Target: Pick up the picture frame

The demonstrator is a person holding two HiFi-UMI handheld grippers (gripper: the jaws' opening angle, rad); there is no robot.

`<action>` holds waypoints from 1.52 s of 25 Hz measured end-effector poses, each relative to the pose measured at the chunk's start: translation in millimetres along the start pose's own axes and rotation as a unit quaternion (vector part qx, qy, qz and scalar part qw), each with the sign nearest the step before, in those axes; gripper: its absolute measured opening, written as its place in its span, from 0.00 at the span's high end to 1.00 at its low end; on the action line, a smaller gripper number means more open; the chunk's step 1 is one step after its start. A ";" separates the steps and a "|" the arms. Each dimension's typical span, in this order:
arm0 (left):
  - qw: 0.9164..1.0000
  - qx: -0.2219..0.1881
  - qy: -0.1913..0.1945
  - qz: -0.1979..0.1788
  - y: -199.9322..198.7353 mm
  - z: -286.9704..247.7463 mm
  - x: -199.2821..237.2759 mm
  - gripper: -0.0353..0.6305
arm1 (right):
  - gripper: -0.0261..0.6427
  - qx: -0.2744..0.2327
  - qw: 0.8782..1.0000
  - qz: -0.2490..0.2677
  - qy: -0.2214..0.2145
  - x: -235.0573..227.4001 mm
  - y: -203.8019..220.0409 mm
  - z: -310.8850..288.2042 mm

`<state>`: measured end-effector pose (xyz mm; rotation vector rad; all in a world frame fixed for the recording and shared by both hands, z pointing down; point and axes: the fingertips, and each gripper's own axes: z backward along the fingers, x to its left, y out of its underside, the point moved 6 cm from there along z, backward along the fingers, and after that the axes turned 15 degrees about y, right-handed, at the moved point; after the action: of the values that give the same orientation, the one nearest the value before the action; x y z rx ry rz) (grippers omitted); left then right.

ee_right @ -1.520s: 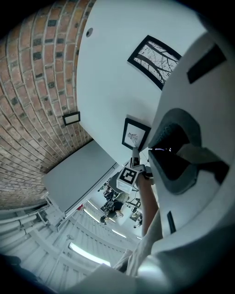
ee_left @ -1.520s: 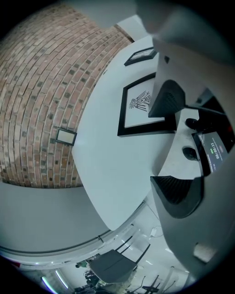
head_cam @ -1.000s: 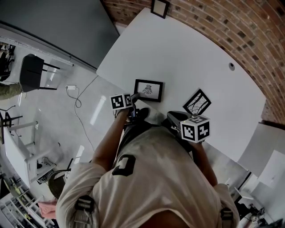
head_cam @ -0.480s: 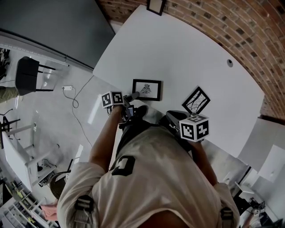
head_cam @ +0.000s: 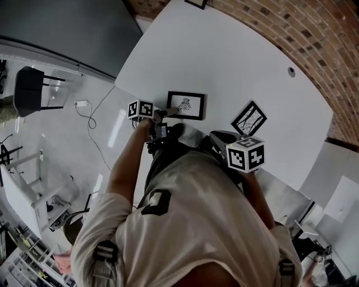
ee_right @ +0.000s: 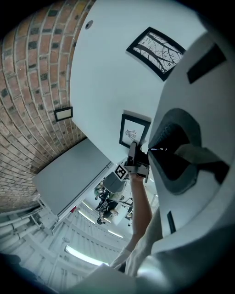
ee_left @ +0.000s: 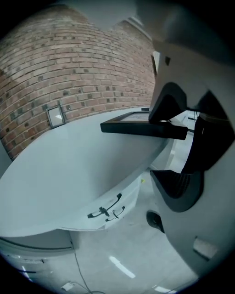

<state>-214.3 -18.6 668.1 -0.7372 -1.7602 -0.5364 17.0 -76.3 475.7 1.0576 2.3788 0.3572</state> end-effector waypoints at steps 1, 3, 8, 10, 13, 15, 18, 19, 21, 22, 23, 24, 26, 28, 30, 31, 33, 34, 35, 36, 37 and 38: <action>1.000 0.008 0.003 -0.001 -0.9 0.4 -0.4 0.45 | 0.95 0.000 1.000 0.000 0.000 1.8 -0.3 -1.1; 1.000 0.016 0.011 0.000 -1.5 1.3 -1.0 0.47 | 0.95 0.000 1.000 0.000 0.000 5.5 -1.0 -3.1; 0.999 0.006 0.043 0.011 1.0 1.6 -4.9 0.59 | 0.95 -0.003 1.000 -0.008 0.003 11.1 -3.4 -7.5; 0.998 0.003 0.053 0.014 2.5 1.5 -6.7 0.64 | 0.95 -0.004 1.000 -0.010 0.002 13.8 -4.5 -8.9; 0.998 0.004 0.067 0.017 3.5 4.2 -7.6 0.70 | 0.95 -0.005 1.000 -0.008 0.002 19.8 -7.0 -12.4; 0.997 0.004 0.073 0.021 3.2 8.5 -6.6 0.71 | 0.95 -0.006 1.000 -0.007 0.002 23.4 -8.6 -14.7; 0.996 0.003 0.083 0.027 4.9 15.0 -4.4 0.74 | 0.95 -0.005 1.000 -0.009 0.004 28.0 -7.9 -17.2; 0.996 0.004 0.086 0.028 5.2 16.4 -3.8 0.74 | 0.95 -0.005 1.000 -0.009 0.005 29.6 -7.8 -18.0; 0.995 0.005 0.093 0.029 5.5 18.7 -3.0 0.75 | 0.95 -0.005 1.000 -0.007 0.006 33.6 -8.2 -19.7; 0.995 0.005 0.096 0.031 5.7 19.8 -2.4 0.75 | 0.95 -0.004 1.000 -0.006 0.007 36.2 -8.4 -20.6; 0.995 0.005 0.099 0.033 5.9 20.7 -1.7 0.76 | 0.95 -0.004 1.000 -0.004 0.007 38.9 -8.5 -21.6; 0.994 0.006 0.101 0.035 6.1 21.4 -0.9 0.76 | 0.95 -0.004 1.000 -0.002 0.008 41.2 -8.6 -22.6; 0.994 0.010 0.106 0.039 6.3 22.0 0.4 0.77 | 0.95 -0.003 1.000 0.000 0.009 44.9 -8.7 -24.2; 0.993 0.018 0.112 0.042 5.4 23.3 1.0 0.78 | 0.95 -0.004 1.000 0.000 0.012 48.1 -8.7 -25.4; 0.992 0.029 0.119 0.045 3.5 27.2 1.9 0.80 | 0.95 -0.006 1.000 -0.004 0.017 52.2 -8.3 -26.6; 0.991 0.034 0.121 0.048 2.6 29.4 2.5 0.80 | 0.95 -0.006 1.000 -0.006 0.019 54.2 -7.9 -27.3; 0.990 0.044 0.122 0.053 1.3 32.0 2.9 0.81 | 0.95 -0.006 1.000 -0.010 0.023 58.5 -7.4 -28.6; 0.990 0.048 0.122 0.054 0.7 32.6 2.7 0.81 | 0.95 -0.006 1.000 -0.012 0.025 61.3 -7.2 -29.2; 0.990 0.051 0.122 0.055 0.1 33.2 2.4 0.81 | 0.95 -0.007 1.000 -0.012 0.026 64.5 -7.0 -30.0; 0.989 0.054 0.122 0.057 -0.4 33.9 2.3 0.81 | 0.95 -0.008 1.000 -0.012 0.028 67.9 -6.5 -30.9; 0.989 0.057 0.121 0.058 -0.8 34.7 2.2 0.81 | 0.95 -0.008 0.999 -0.013 0.030 71.0 -5.7 -31.9; 0.989 0.060 0.120 0.058 -1.3 35.6 2.1 0.81 | 0.95 -0.009 0.999 -0.014 0.031 73.6 -4.5 -32.8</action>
<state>-239.7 5.1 659.6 -0.6577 -1.5019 -0.4190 -45.5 -25.3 476.0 1.0169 2.4381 0.4066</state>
